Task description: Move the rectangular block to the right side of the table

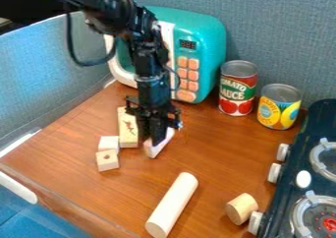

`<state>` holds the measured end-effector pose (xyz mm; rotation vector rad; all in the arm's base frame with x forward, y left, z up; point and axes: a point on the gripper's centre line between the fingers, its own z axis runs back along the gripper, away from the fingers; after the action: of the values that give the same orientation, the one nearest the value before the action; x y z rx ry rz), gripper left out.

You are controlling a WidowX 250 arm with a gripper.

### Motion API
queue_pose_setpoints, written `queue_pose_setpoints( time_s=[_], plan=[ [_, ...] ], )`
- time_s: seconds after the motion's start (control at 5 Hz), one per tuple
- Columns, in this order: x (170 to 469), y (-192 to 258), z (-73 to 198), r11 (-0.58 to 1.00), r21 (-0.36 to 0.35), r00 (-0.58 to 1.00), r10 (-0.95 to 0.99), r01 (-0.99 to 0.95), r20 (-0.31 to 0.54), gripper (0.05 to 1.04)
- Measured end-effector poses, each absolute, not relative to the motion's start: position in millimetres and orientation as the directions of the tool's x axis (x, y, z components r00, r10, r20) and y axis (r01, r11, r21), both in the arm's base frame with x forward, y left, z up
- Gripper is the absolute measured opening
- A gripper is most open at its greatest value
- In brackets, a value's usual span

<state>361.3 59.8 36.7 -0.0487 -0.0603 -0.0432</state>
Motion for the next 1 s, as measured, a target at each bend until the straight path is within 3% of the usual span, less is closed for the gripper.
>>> queue_pose_setpoints(
  time_s=[0.2,0.6,0.8,1.0],
  plan=[
    [370.5,54.0,50.8,0.958,0.079,0.945,-0.284,0.275,0.162,0.233],
    [383.9,35.3,50.9,0.722,0.02,0.703,-0.68,0.692,0.208,0.233],
    [386.3,26.7,51.5,0.65,0.001,0.626,-0.731,0.76,0.272,0.233],
    [384.0,29.8,33.9,0.629,-0.053,0.614,-0.731,0.775,0.298,0.233]
  ],
)
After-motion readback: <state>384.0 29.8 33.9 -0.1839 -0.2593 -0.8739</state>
